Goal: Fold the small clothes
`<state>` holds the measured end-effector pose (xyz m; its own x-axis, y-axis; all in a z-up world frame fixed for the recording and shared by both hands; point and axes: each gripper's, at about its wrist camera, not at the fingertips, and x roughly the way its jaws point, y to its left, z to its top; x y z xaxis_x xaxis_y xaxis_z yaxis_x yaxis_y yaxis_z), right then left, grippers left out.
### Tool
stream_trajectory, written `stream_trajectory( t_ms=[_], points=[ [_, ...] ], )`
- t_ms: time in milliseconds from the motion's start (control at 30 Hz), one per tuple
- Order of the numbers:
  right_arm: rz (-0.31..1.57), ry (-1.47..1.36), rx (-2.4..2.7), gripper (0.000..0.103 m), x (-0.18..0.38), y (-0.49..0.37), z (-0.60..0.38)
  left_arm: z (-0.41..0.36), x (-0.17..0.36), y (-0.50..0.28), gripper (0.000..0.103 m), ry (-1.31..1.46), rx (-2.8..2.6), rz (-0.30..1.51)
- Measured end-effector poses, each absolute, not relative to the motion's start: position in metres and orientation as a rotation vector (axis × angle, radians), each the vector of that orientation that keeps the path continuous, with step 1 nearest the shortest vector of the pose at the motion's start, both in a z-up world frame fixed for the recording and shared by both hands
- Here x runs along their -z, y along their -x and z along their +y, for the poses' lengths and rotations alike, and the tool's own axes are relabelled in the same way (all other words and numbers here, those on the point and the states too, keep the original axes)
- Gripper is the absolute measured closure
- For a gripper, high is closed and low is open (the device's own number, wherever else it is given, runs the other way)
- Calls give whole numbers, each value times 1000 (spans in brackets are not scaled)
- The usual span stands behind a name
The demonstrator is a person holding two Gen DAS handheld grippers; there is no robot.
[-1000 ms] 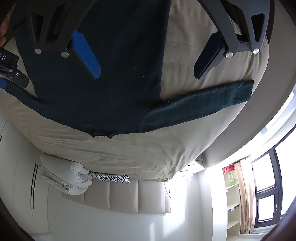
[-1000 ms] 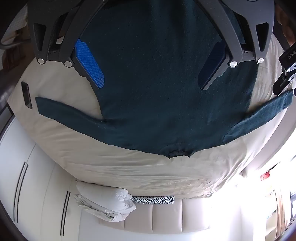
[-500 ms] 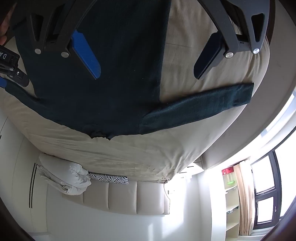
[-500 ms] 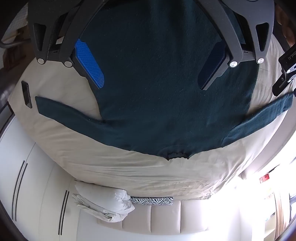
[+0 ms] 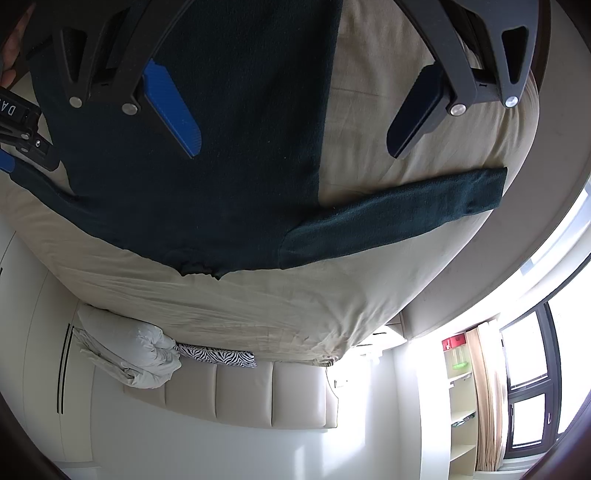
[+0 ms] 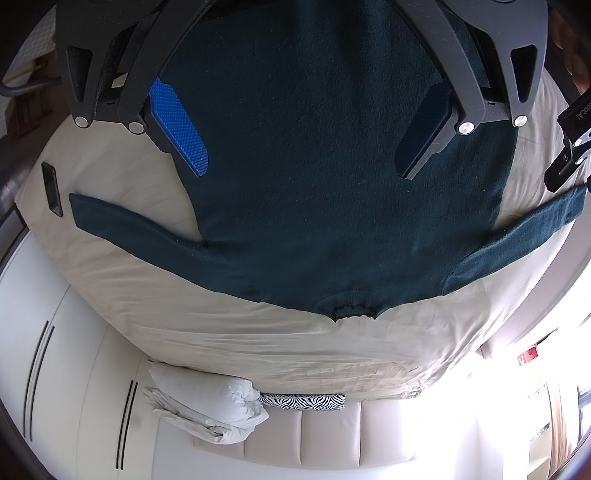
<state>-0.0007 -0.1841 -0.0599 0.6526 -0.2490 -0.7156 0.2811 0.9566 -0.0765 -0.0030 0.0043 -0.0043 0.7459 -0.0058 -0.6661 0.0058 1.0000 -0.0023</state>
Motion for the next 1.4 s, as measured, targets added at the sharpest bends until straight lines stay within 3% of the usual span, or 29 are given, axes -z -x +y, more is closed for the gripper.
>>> stream_trajectory(
  t_ms=[1400],
  points=[
    [815, -43, 293, 0, 72, 1, -178, 5, 5, 1, 0, 6, 8, 735]
  ],
)
